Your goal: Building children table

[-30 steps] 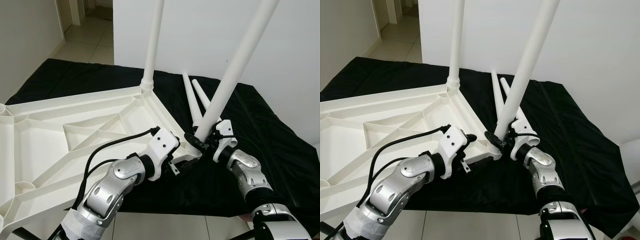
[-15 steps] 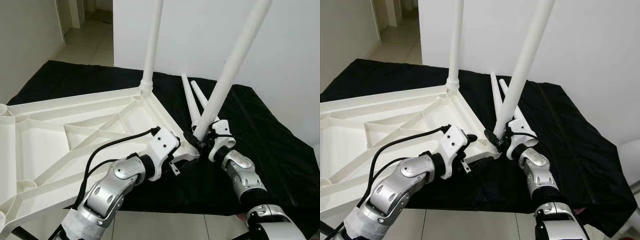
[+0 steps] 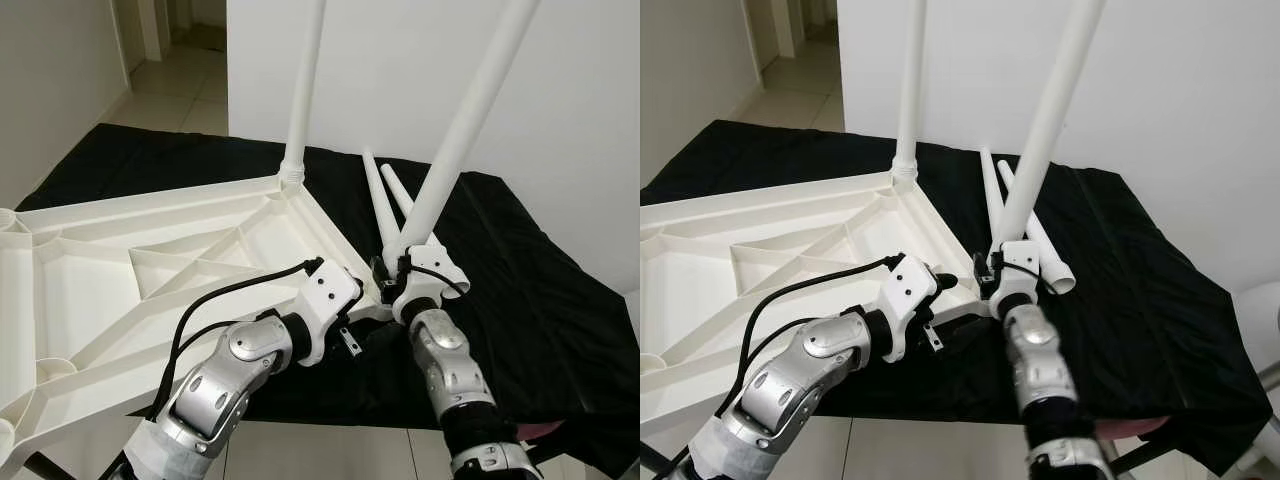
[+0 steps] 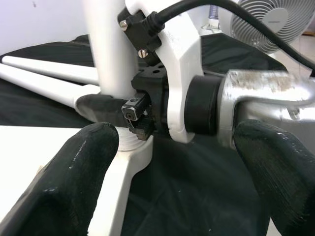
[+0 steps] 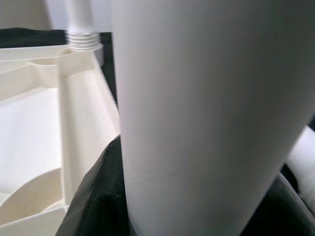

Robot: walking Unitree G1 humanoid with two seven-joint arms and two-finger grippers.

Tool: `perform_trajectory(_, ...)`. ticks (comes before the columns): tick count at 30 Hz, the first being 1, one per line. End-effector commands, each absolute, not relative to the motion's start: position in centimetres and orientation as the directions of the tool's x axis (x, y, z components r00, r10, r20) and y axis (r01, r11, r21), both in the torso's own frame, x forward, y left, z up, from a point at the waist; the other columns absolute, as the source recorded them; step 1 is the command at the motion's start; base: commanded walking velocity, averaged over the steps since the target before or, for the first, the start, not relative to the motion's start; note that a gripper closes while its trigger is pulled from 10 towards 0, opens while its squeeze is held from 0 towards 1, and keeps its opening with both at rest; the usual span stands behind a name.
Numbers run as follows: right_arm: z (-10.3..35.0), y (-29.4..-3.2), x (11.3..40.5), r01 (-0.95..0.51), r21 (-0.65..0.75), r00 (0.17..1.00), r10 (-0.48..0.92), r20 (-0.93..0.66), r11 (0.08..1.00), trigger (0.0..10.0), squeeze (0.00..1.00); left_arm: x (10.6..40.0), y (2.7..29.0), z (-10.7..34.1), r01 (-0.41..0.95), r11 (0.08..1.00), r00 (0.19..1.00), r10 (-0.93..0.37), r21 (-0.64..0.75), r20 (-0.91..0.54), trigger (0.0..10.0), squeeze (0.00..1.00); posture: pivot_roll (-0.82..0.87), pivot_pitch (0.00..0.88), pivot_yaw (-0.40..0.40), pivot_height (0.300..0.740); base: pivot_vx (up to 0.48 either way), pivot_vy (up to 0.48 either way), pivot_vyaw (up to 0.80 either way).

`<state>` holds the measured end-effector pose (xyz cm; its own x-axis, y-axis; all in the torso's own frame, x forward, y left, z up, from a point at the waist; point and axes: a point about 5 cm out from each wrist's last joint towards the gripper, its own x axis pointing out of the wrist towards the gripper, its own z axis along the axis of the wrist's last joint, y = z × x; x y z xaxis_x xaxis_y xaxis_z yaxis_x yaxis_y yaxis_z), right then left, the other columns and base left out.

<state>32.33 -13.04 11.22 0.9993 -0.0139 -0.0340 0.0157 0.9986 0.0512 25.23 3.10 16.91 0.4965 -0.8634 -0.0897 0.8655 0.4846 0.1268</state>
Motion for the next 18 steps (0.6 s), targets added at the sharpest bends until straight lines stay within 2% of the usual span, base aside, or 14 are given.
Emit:
perform_trajectory(1,8.4,-14.3,31.0,0.168,-0.013,0.971,-0.167,-0.171,0.986,10.0,0.0,24.9,2.7,17.0,0.871,0.474,0.486,-0.87,0.129,-0.085,10.0,0.0,0.02,0.0,-0.137,0.74,0.0,0.0,0.0)
perform_trajectory(5,9.2,-13.8,31.0,0.154,0.032,0.979,-0.149,-0.138,0.988,10.0,0.0,24.9,2.6,16.9,0.872,0.473,0.485,-0.871,0.125,-0.084,10.0,0.0,0.02,0.0,-0.137,0.74,0.0,0.0,0.0)
perform_trajectory(16,10.2,-13.8,30.8,0.175,0.008,0.98,-0.173,-0.101,0.985,10.0,0.0,24.9,2.6,16.9,0.874,0.47,0.482,-0.872,0.126,-0.084,10.0,0.0,0.01,0.0,-0.136,0.74,0.0,0.0,0.0)
perform_trajectory(17,10.3,-13.8,30.8,0.177,0.001,0.98,-0.176,-0.095,0.984,10.0,1.0,24.9,2.6,16.9,0.873,0.471,0.482,-0.872,0.127,-0.084,10.0,0.0,0.01,0.0,-0.136,0.74,0.0,0.0,0.0)
perform_trajectory(18,10.4,-13.8,30.7,0.173,0.008,0.981,-0.172,-0.089,0.985,10.0,1.0,24.9,2.6,16.9,0.873,0.472,0.483,-0.871,0.126,-0.084,10.0,0.0,0.01,0.0,-0.141,0.74,0.0,0.0,0.0)
